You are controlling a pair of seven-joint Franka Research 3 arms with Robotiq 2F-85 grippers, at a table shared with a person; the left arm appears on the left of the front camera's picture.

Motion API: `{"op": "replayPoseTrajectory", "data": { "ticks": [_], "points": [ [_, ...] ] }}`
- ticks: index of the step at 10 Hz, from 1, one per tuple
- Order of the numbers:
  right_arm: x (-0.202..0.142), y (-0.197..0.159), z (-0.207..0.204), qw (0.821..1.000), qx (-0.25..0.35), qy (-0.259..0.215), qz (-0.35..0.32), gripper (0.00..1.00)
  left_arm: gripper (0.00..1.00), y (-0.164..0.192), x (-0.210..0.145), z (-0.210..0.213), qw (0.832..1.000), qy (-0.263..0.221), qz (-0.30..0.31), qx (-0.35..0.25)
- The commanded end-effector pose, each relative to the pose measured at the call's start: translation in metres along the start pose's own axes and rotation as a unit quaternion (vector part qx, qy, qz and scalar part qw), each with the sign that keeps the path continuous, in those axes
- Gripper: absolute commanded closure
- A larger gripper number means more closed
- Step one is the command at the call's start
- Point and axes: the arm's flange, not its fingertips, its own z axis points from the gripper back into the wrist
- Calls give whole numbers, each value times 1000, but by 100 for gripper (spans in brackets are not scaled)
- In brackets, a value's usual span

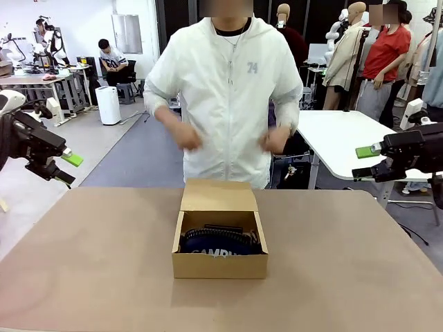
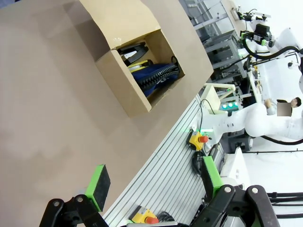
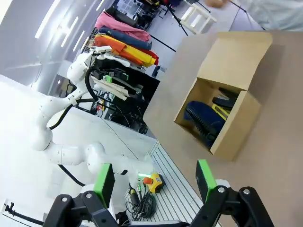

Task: Pack the items into the box.
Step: Close the Mailer Box.

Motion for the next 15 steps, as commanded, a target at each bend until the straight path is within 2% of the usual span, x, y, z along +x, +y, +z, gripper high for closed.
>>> {"op": "replayPoseTrajectory", "data": {
  "ticks": [1,15],
  "points": [
    [-1,0,6,1000,2,5,-7,9,0,0,-1,2,1000,4,-7,-3],
    [-1,0,6,1000,2,5,-7,9,0,0,-1,2,1000,4,-7,-3]
  ]
}}
